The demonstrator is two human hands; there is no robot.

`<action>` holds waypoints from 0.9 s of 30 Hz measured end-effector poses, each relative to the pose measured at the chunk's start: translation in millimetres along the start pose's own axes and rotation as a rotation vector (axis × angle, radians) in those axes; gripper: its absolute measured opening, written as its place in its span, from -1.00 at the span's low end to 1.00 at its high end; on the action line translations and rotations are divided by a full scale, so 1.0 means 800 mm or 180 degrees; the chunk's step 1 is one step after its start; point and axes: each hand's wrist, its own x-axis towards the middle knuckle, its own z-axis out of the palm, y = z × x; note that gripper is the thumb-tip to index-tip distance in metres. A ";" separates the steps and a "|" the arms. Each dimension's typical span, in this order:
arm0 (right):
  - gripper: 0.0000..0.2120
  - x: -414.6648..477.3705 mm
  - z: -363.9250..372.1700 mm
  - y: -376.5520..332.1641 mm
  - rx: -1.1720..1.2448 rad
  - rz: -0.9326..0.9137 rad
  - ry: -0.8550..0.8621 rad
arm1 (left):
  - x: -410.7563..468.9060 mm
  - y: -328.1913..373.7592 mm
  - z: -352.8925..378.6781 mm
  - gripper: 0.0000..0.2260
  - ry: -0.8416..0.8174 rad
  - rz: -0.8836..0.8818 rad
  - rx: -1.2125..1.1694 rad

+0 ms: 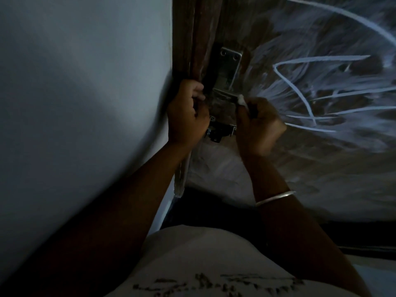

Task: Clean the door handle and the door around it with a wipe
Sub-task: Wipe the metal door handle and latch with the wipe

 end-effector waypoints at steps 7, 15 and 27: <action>-0.91 -0.009 0.018 -0.008 -0.0202 -0.0399 -0.0541 | 0.000 0.000 -0.001 -0.80 -0.0012 -0.0054 -0.0057; -0.96 0.021 0.005 -0.029 -0.0209 -0.0702 -0.0128 | 0.000 0.000 0.000 -0.81 0.0020 -0.0102 -0.0304; -0.96 0.013 0.004 -0.017 -0.0962 -0.1926 -0.0901 | 0.000 0.002 0.003 -0.87 0.0222 -0.0430 -0.0460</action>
